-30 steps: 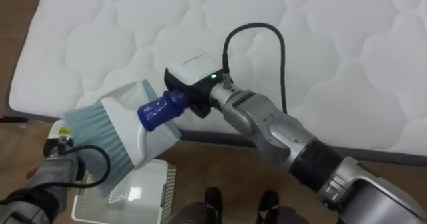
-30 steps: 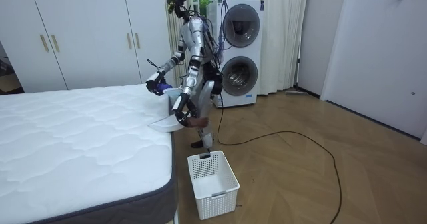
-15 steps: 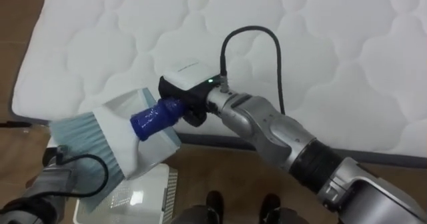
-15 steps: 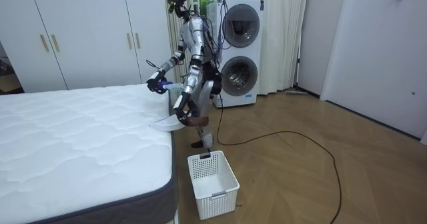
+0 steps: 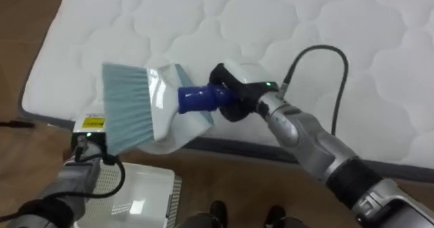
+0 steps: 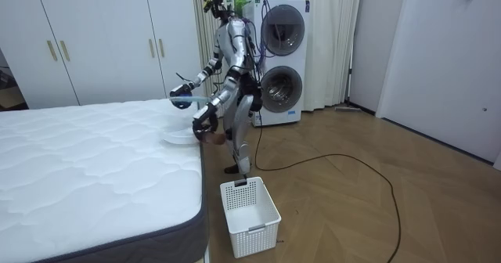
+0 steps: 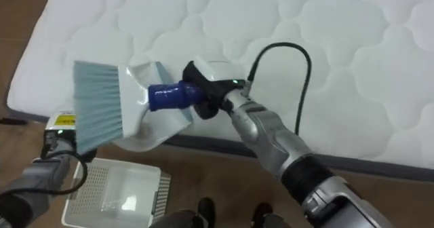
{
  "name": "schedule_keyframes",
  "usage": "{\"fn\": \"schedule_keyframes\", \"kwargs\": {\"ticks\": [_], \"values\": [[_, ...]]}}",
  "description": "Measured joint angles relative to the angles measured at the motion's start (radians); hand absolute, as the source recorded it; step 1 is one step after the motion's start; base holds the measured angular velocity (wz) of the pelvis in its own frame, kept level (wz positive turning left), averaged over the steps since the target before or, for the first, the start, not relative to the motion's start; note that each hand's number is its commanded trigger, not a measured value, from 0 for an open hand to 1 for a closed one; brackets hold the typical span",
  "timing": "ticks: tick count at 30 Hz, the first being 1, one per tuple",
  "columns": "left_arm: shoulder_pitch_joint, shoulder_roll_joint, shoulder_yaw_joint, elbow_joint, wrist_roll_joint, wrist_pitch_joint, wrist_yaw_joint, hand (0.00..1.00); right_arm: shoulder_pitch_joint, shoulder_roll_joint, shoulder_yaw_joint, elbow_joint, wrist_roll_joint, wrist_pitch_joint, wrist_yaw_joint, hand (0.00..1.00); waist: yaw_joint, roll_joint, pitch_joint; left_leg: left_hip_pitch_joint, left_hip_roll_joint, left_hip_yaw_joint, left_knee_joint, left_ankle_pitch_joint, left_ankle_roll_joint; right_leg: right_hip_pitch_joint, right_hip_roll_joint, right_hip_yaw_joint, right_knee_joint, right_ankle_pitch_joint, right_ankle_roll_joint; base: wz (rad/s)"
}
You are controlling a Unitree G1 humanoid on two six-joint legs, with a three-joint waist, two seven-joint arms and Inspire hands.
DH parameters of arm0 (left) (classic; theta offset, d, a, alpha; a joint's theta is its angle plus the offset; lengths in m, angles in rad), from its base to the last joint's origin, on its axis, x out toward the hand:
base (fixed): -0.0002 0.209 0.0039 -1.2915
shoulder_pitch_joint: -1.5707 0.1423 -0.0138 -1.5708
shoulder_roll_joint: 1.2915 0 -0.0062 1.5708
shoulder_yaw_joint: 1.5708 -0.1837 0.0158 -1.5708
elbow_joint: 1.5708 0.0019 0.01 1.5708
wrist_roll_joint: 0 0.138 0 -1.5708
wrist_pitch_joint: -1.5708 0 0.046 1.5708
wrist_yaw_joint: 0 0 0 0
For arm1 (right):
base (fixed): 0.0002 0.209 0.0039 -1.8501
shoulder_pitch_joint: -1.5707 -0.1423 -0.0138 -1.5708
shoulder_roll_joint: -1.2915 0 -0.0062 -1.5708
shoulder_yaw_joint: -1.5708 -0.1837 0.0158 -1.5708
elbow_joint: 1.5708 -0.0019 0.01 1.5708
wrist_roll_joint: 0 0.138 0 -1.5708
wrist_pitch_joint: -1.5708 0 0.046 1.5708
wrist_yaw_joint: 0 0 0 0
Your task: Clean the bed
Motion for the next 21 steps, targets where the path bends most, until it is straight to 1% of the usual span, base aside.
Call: {"fn": "schedule_keyframes", "kwargs": {"ticks": [1,3,4,5,6,7,8,9,10,11,12,13,15,17,19,21], "values": [[0.014,0.0,0.008,-0.02,0.0,-0.003,0.007,1.0,0.006,-0.006,-0.017,0.014,0.009,0.0,-0.015,0.88,-0.006,0.0,-0.0001,0.006,-0.001,-0.002,-0.003,0.001,0.0,0.008,0.0,-0.002,-0.003,0.0,0.001,0.11],[0.055,-0.001,0.029,-0.082,0.001,-0.03,0.016,1.0,0.055,-0.034,-0.104,0.036,0.037,-0.001,-0.073,0.63,-0.017,-0.002,-0.0012,0.028,-0.007,-0.004,-0.007,0.0,0.001,0.028,-0.003,0.001,-0.008,-0.004,0.008,0.07],[0.065,-0.002,0.044,-0.097,0.004,-0.034,0.016,1.0,0.068,-0.039,-0.131,0.035,0.037,-0.001,-0.084,0.59,-0.019,-0.004,-0.0023,0.03,-0.007,-0.003,-0.009,0.0,0.002,0.03,-0.002,0.001,-0.011,-0.004,0.009,0.0],[0.088,-0.002,0.077,-0.129,0.017,-0.039,0.021,1.0,0.085,-0.043,-0.178,0.035,0.038,-0.001,-0.106,0.4,-0.026,-0.005,-0.0033,0.034,-0.006,-0.002,-0.013,0.0,0.002,0.035,-0.001,0.001,-0.017,-0.002,0.01,0.0],[0.103,-0.006,0.106,-0.147,0.025,-0.043,0.029,1.0,0.1,-0.048,-0.22,0.035,0.046,-0.002,-0.134,0.09,-0.036,-0.006,-0.0042,0.043,-0.007,-0.002,-0.018,0.001,0.002,0.043,-0.001,0.001,-0.022,-0.001,0.011,0.0],[0.112,-0.007,0.12,-0.158,0.029,-0.046,0.03,1.0,0.111,-0.05,-0.24,0.035,0.051,-0.004,-0.147,0.03,-0.041,-0.008,-0.0062,0.05,-0.007,-0.002,-0.023,0.001,0.002,0.049,0.0,0.001,-0.025,0.0,0.013,0.0],[0.134,-0.007,0.146,-0.185,0.04,-0.051,0.034,1.0,0.136,-0.051,-0.282,0.035,0.056,-0.011,-0.17,0.0,-0.052,-0.009,-0.018,0.065,-0.006,-0.002,-0.036,0.001,0.002,0.064,0.004,0.0,-0.04,0.001,0.015,0.0],[0.142,-0.008,0.156,-0.193,0.043,-0.055,0.037,1.0,0.149,-0.052,-0.299,0.035,0.06,-0.011,-0.179,0.0,-0.056,-0.009,-0.0228,0.075,-0.006,-0.002,-0.043,0.001,0.002,0.075,0.006,0.0,-0.048,0.002,0.016,-0.06],[0.16,-0.008,0.168,-0.214,0.044,-0.057,0.038,1.0,0.182,-0.06,-0.318,0.034,0.079,-0.011,-0.202,0.0,-0.059,-0.012,-0.0324,0.104,-0.006,-0.002,-0.057,0.001,0.002,0.103,0.012,0.004,-0.065,0.005,0.019,-0.09],[0.178,-0.009,0.181,-0.242,0.044,-0.059,0.04,1.0,0.22,-0.067,-0.337,0.028,0.115,-0.012,-0.212,0.0,-0.059,-0.018,-0.044,0.135,-0.006,-0.001,-0.076,0.001,0.002,0.132,0.017,0.004,-0.083,0.007,0.022,-0.12],[0.196,-0.011,0.197,-0.264,0.043,-0.066,0.052,1.0,0.251,-0.076,-0.345,0.026,0.172,-0.012,-0.215,0.0,-0.061,-0.027,-0.0515,0.169,-0.007,0.0,-0.1,0.002,0.0,0.162,0.019,0.004,-0.095,0.007,0.023,-0.09],[0.205,-0.012,0.204,-0.273,0.043,-0.068,0.061,1.0,0.264,-0.079,-0.348,0.026,0.198,-0.011,-0.217,0.0,-0.063,-0.032,-0.0561,0.185,-0.008,0.001,-0.111,0.002,-0.001,0.175,0.02,0.003,-0.107,0.008,0.025,-0.04],[0.232,-0.022,0.219,-0.32,0.042,-0.067,0.068,1.0,0.302,-0.082,-0.38,0.026,0.267,-0.011,-0.244,0.0,-0.066,-0.033,-0.0584,0.24,-0.001,0.0,-0.127,0.003,-0.002,0.246,0.036,0.002,-0.15,0.014,0.032,0.0],[0.259,-0.023,0.224,-0.361,0.042,-0.067,0.068,1.0,0.323,-0.082,-0.391,0.024,0.313,-0.011,-0.261,0.0,-0.068,-0.032,-0.0605,0.281,0.002,-0.001,-0.143,0.003,-0.002,0.297,0.045,-0.001,-0.185,0.022,0.035,-0.02],[0.289,-0.035,0.246,-0.409,0.049,-0.071,0.068,1.0,0.362,-0.08,-0.427,-0.009,0.334,-0.011,-0.266,0.0,-0.067,-0.032,-0.0616,0.316,0.002,-0.002,-0.162,0.003,-0.002,0.335,0.052,0.001,-0.21,0.027,0.042,0.02],[0.32,-0.038,0.275,-0.457,0.069,-0.074,0.068,1.0,0.409,-0.08,-0.467,-0.055,0.371,-0.011,-0.27,0.0,-0.062,-0.03,-0.0641,0.35,0.001,-0.001,-0.191,0.003,-0.002,0.373,0.058,0.001,-0.246,0.031,0.048,0.0]]}}
